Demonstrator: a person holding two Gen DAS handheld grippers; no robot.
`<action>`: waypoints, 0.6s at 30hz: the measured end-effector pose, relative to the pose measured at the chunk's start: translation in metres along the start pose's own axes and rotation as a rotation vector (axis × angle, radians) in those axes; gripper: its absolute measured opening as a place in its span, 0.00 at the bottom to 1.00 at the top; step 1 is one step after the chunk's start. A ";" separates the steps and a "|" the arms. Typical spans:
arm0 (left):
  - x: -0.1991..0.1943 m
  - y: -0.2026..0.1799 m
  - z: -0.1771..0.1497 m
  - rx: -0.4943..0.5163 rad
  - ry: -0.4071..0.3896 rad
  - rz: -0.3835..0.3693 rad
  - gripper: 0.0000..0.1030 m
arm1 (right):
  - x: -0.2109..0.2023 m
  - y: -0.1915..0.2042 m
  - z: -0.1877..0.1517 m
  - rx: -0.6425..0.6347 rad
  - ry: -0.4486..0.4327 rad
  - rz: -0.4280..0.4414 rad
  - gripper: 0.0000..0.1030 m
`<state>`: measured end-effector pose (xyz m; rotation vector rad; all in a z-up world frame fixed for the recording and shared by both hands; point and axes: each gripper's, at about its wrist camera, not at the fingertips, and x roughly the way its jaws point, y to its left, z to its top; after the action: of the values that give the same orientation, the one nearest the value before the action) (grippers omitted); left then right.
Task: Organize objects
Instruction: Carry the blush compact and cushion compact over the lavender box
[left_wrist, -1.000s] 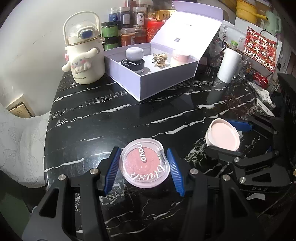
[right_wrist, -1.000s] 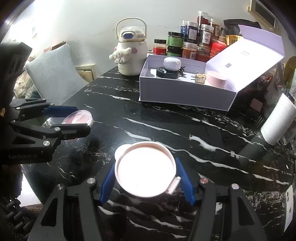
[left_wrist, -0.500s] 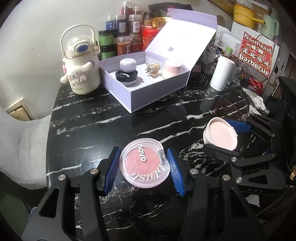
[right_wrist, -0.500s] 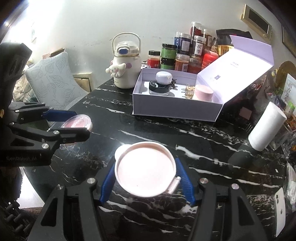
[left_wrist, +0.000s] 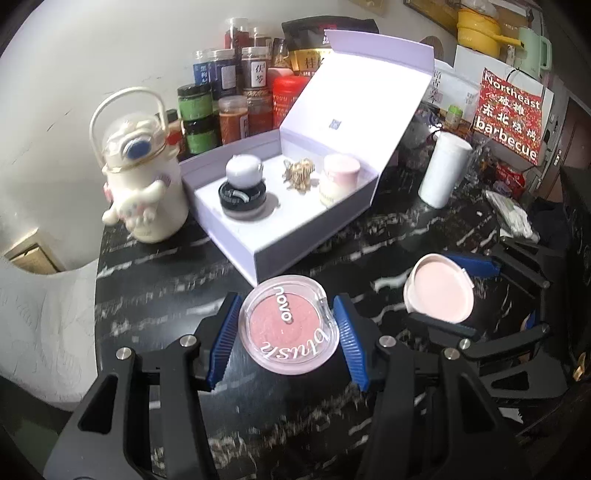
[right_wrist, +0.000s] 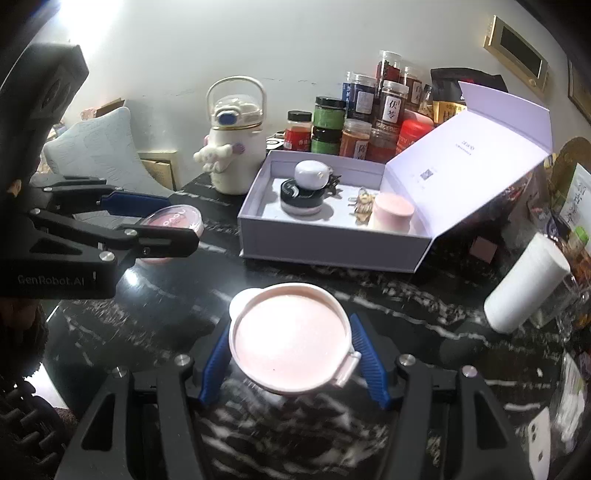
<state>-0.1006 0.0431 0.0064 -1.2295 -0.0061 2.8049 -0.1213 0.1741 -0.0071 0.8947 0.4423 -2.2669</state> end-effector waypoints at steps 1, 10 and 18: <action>0.003 0.000 0.005 0.006 -0.002 0.000 0.48 | 0.002 -0.003 0.003 0.003 -0.002 0.000 0.62; 0.025 0.000 0.044 0.034 -0.017 -0.008 0.49 | 0.019 -0.032 0.032 0.013 -0.021 -0.018 0.62; 0.046 0.003 0.065 0.039 -0.009 -0.008 0.49 | 0.036 -0.053 0.058 0.007 -0.046 -0.023 0.62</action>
<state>-0.1795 0.0452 0.0162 -1.2060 0.0425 2.7901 -0.2051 0.1673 0.0125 0.8434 0.4271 -2.3065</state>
